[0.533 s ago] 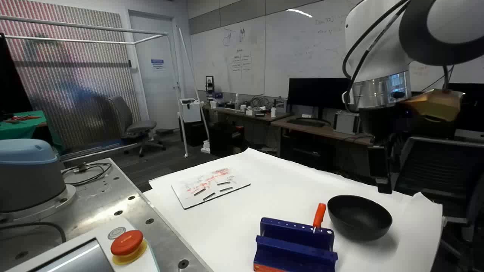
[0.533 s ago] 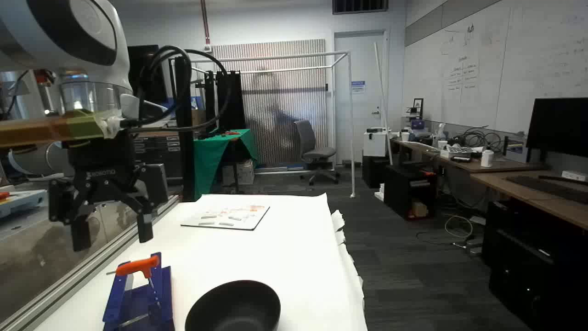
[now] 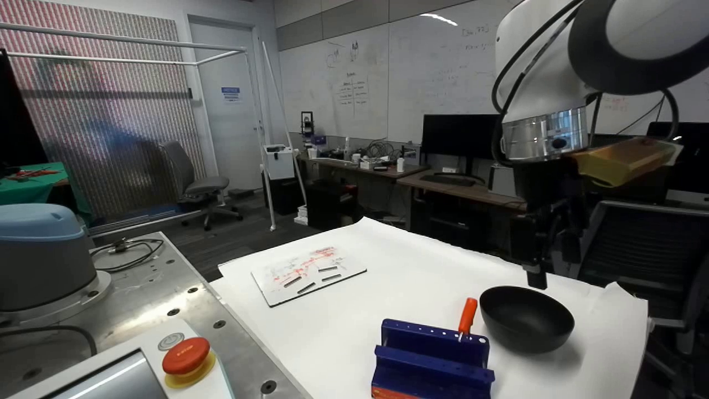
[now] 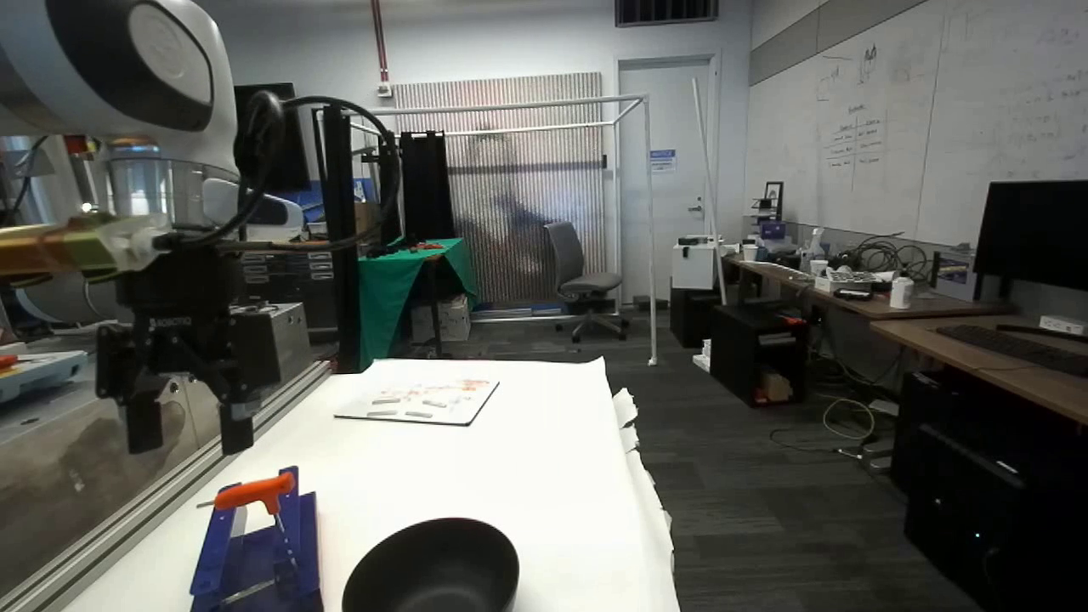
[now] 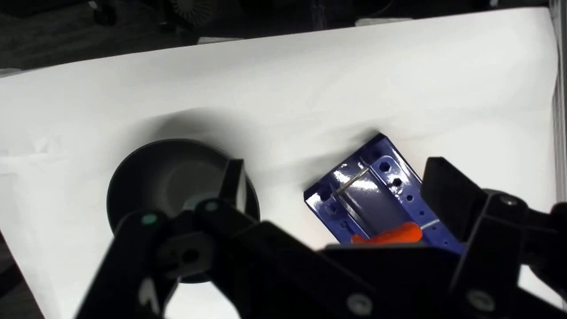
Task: Put the wrench in the bowl
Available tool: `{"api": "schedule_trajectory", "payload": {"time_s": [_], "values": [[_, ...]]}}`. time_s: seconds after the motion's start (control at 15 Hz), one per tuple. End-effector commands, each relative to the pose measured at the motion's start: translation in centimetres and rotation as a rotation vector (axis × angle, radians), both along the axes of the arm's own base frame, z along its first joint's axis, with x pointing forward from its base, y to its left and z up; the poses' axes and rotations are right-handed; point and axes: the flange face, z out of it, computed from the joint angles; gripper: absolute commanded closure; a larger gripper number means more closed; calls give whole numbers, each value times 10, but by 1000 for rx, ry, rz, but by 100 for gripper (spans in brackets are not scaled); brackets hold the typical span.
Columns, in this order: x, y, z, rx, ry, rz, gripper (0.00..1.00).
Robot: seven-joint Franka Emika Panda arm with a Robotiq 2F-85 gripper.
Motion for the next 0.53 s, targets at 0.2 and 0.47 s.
{"api": "schedule_trajectory", "payload": {"time_s": [0.2, 0.47], "values": [[53, 49, -34, -26, -104, -349, 0], [75, 59, -51, -73, -218, -536, 0]]}}
